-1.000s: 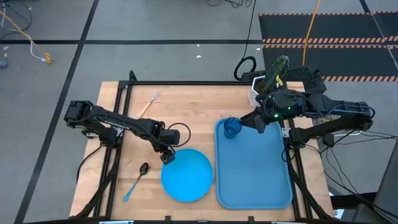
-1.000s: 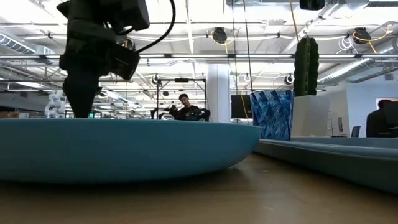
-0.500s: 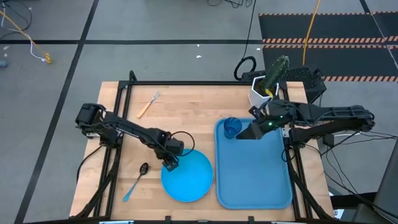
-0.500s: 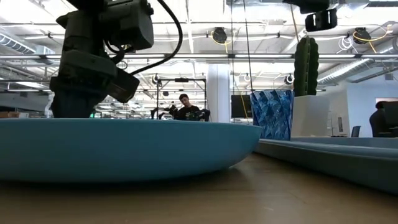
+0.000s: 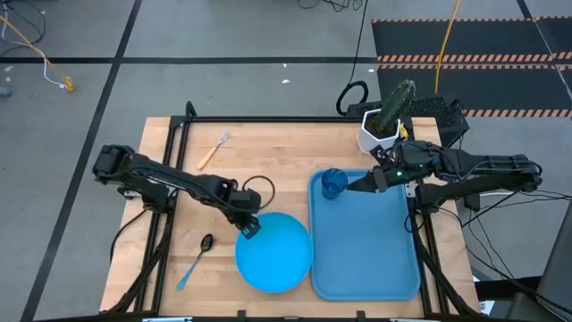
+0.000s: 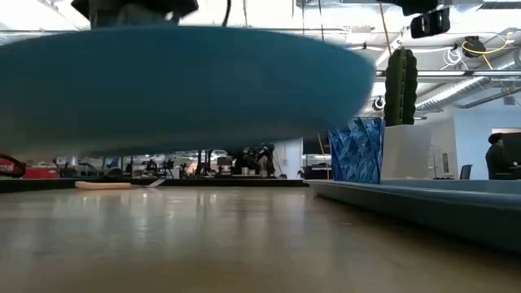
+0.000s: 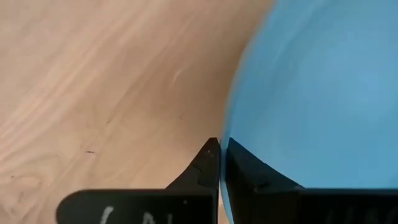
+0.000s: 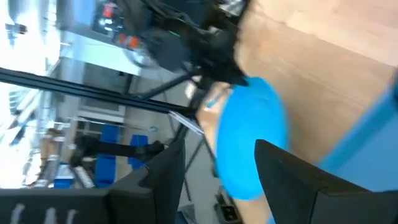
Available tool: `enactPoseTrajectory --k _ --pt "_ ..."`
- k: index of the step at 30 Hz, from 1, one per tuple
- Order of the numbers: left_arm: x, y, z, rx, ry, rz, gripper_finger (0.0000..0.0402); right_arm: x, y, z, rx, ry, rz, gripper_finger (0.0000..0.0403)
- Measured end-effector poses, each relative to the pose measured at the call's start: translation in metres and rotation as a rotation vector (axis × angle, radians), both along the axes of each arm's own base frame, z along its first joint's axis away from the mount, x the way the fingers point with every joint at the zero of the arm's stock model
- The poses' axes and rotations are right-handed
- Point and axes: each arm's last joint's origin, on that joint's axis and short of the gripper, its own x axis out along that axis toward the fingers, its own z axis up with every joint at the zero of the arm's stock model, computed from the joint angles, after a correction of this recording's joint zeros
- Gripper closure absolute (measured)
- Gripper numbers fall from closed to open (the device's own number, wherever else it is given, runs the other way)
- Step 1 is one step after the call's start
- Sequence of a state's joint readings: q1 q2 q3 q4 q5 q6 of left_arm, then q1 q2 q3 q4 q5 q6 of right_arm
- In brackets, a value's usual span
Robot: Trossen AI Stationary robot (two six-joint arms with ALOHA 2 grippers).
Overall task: Pick and place plate/cup/fork/spoon on tray
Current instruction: Put the light blue plate on the blue tray
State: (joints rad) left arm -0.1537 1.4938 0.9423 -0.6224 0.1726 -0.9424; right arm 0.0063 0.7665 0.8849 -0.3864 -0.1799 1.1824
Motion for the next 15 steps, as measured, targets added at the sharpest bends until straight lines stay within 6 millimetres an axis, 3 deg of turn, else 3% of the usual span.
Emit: enactPoseTrajectory --k 9,15 --pt "-0.022 0.022 0.047 -0.104 -0.135 0.226 0.0394 0.009 0.002 -0.001 0.018 -0.010 0.009 0.0239" --pt "-0.033 0.034 0.061 -0.088 -0.180 0.414 0.0394 0.027 0.006 -0.003 -0.004 -0.036 0.037 0.0249"
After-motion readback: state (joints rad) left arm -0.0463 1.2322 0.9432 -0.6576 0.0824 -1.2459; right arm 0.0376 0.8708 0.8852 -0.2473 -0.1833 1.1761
